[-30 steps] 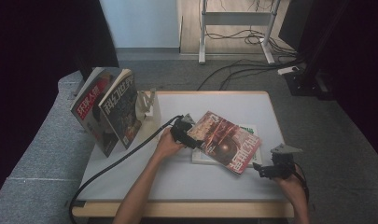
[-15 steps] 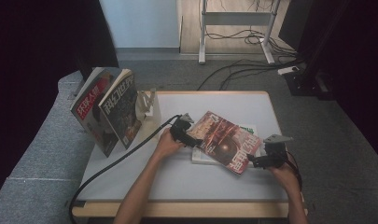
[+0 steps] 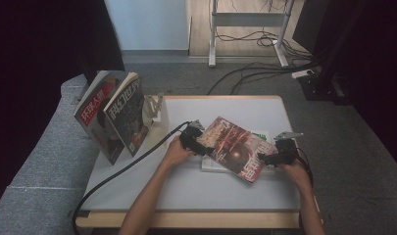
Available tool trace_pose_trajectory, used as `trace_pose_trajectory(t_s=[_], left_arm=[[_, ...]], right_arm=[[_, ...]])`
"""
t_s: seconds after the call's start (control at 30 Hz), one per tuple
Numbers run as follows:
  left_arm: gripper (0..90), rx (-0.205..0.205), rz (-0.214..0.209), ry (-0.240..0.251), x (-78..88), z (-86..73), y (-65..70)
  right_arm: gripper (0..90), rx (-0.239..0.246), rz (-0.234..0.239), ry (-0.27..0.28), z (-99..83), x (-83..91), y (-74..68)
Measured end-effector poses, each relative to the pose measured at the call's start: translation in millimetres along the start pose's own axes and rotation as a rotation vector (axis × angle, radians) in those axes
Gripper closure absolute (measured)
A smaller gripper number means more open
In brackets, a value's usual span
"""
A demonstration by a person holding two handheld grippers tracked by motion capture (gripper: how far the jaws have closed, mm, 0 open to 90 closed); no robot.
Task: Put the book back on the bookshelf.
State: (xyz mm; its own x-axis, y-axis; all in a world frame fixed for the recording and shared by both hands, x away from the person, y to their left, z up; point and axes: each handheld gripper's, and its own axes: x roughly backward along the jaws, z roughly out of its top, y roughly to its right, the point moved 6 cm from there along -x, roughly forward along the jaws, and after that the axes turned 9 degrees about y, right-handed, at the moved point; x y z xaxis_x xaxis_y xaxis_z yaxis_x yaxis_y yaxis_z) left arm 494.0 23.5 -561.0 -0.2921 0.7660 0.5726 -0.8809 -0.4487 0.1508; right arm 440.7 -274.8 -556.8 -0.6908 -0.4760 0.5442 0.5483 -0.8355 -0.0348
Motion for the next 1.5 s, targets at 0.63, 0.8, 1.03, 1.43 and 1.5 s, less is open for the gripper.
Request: trace_pose_trajectory(t_s=[0.63, 0.8, 1.03, 1.43, 1.5], left_arm=[[0.0, 0.013, 0.026, -0.029, 8.5, -7.1, 14.6], [0.0, -0.002, 0.037, -0.042, 12.1, -8.9, 21.1], [0.0, 0.006, 0.037, -0.045, 16.5, -13.7, 28.8], [0.0, -0.016, 0.058, -0.076, 23.1, -23.6, 42.5], [0.0, -0.012, 0.063, -0.081, 23.7, -25.8, 44.1]], right_arm=[[1.4, 0.014, 0.035, -0.009, 2.8, -3.0, -3.4], [0.0, 0.021, 0.013, -0.013, 1.0, 0.8, -5.9], [0.0, 0.028, 0.018, -0.013, -3.3, 9.8, -16.2], [0.0, -0.042, 0.059, -0.008, -19.3, 21.0, -32.8], [0.0, -0.045, 0.071, -0.008, -18.7, 19.0, -34.2]])
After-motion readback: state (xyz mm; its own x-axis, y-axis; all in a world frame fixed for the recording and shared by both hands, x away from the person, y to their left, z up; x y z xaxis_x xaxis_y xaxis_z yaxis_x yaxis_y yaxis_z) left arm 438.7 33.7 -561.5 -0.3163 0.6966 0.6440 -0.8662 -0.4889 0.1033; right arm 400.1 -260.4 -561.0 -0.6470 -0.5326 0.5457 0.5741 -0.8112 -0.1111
